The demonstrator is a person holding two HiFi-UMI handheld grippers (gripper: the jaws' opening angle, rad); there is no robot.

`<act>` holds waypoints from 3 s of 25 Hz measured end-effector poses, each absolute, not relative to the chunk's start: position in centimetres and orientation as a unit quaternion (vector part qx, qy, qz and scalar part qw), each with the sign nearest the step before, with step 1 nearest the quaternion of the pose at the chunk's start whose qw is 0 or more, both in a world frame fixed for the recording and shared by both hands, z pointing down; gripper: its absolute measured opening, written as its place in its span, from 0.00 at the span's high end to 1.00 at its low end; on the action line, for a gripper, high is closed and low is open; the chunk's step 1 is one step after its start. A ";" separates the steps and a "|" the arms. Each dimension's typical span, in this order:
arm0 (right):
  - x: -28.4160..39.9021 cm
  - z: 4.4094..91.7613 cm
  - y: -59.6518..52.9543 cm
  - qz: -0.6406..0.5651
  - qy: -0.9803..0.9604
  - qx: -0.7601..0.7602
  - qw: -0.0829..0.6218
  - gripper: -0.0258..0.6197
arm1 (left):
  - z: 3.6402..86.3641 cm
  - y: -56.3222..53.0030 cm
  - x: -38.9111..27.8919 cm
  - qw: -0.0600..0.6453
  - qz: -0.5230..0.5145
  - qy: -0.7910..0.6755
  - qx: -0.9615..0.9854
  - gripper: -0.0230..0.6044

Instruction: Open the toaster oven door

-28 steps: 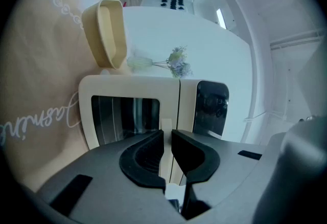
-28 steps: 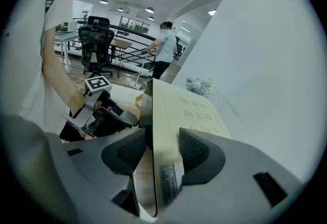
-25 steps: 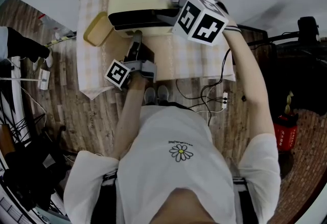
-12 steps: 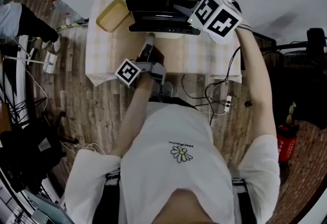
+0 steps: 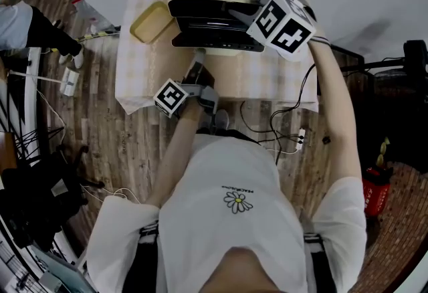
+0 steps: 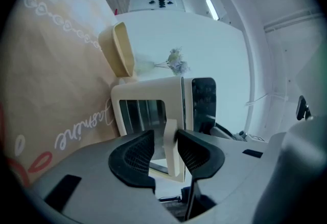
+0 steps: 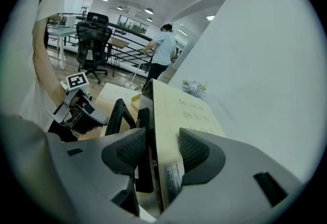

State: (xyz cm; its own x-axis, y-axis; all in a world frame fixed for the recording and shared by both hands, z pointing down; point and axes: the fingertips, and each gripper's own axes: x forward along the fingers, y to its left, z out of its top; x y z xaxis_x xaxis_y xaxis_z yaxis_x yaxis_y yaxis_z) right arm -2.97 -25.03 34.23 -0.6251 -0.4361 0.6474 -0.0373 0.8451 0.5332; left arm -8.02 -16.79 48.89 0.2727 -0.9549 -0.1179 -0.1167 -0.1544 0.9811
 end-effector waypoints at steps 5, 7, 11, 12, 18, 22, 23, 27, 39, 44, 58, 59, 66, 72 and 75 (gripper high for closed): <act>-3.0 34.3 -25.1 -0.243 -0.868 0.135 0.411 0.65 | 49.8 -16.1 -8.2 0.480 -0.385 -0.460 0.641 0.75; -3.0 34.3 -25.1 -0.244 -0.868 0.135 0.411 0.65 | 50.0 -15.8 -8.1 0.485 -0.385 -0.459 0.637 0.75; -3.1 34.3 -25.1 -0.247 -0.867 0.137 0.409 0.65 | 50.4 -15.1 -8.1 0.492 -0.388 -0.459 0.629 0.75; -3.1 34.2 -25.1 -0.248 -0.867 0.138 0.409 0.65 | 50.5 -15.0 -8.1 0.493 -0.385 -0.460 0.629 0.75; -3.0 34.2 -25.0 -0.250 -0.866 0.143 0.408 0.65 | 51.1 -13.8 -7.9 0.498 -0.367 -0.468 0.631 0.82; -3.1 34.3 -25.1 -0.252 -0.865 0.146 0.407 0.65 | 52.1 -13.1 -7.9 0.508 -0.362 -0.472 0.623 0.83; -3.1 34.4 -25.1 -0.253 -0.865 0.147 0.407 0.65 | 52.3 -12.9 -7.8 0.511 -0.361 -0.472 0.621 0.84; -3.1 34.3 -25.0 -0.254 -0.865 0.148 0.407 0.65 | 53.0 -12.3 -7.8 0.519 -0.356 -0.473 0.616 0.85; -3.2 34.3 -25.0 -0.260 -0.864 0.149 0.404 0.65 | 54.9 -11.2 -7.6 0.545 -0.346 -0.477 0.596 0.88; -3.1 34.2 -25.0 -0.261 -0.864 0.149 0.403 0.65 | 57.2 -10.3 -7.4 0.573 -0.328 -0.485 0.573 0.91; -3.1 34.3 -25.0 -0.267 -0.864 0.153 0.399 0.65 | 60.9 -9.1 -8.1 0.605 -0.317 -0.496 0.536 0.94; -3.1 34.3 -25.0 -0.267 -0.864 0.153 0.399 0.65 | 60.9 -9.1 -8.1 0.604 -0.319 -0.495 0.536 0.94; -3.2 34.3 -25.1 -0.267 -0.863 0.154 0.399 0.65 | 60.8 -9.1 -8.3 0.600 -0.332 -0.493 0.536 0.94; -3.1 34.3 -25.1 -0.266 -0.863 0.154 0.400 0.65 | 60.8 -8.8 -8.3 0.601 -0.336 -0.493 0.532 0.94; -3.2 34.3 -25.1 -0.267 -0.863 0.154 0.400 0.65 | 60.8 -8.3 -8.9 0.598 -0.337 -0.499 0.529 0.94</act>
State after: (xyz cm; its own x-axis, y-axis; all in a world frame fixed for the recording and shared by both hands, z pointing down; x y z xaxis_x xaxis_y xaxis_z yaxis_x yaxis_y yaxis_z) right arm -3.18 -25.06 34.31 -0.6318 -0.4796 0.6089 -0.0525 0.8103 0.5837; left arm -8.87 -8.35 60.77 0.2752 -0.9310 0.2398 -0.1236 0.2131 0.9692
